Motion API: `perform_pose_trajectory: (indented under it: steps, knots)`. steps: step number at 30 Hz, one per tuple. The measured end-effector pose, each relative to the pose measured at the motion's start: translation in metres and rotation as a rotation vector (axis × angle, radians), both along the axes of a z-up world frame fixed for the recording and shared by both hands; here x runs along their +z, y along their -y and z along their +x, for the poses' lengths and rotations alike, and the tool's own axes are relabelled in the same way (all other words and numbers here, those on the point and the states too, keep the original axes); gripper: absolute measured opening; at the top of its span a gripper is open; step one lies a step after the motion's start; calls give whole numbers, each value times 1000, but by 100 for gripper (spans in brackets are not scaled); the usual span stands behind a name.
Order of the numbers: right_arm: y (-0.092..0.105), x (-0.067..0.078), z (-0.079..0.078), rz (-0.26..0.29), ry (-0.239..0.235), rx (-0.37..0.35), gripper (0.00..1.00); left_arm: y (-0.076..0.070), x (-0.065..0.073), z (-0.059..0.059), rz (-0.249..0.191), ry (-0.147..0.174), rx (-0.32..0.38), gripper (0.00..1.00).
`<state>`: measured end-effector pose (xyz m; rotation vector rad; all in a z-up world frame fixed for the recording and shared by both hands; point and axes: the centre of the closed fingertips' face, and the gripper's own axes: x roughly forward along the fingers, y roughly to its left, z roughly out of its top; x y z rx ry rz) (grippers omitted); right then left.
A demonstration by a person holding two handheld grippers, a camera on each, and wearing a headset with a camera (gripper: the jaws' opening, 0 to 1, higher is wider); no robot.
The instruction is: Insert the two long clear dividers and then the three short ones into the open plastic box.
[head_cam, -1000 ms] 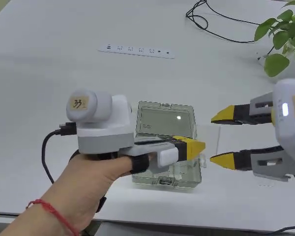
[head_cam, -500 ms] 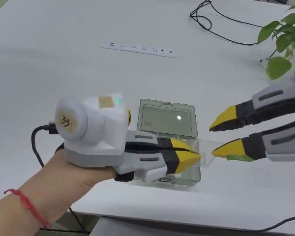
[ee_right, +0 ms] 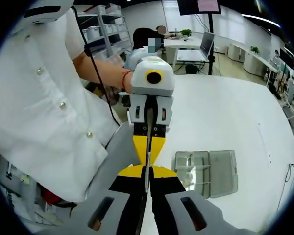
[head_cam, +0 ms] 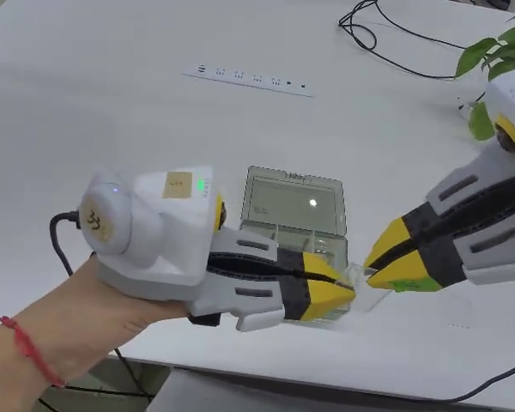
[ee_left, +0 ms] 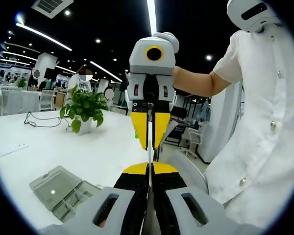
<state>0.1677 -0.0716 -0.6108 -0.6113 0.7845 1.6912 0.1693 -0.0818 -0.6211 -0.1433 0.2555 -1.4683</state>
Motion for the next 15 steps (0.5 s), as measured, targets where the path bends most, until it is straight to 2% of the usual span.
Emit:
perform_pose_trajectory:
  steps: [10, 15]
  knots:
    - [1, -2, -8, -13, -31, 30, 3, 0, 3, -6, -11, 19, -16, 0]
    - [1, -2, -8, -14, -25, 33, 3, 0, 4, -6, -10, 26, -12, 0]
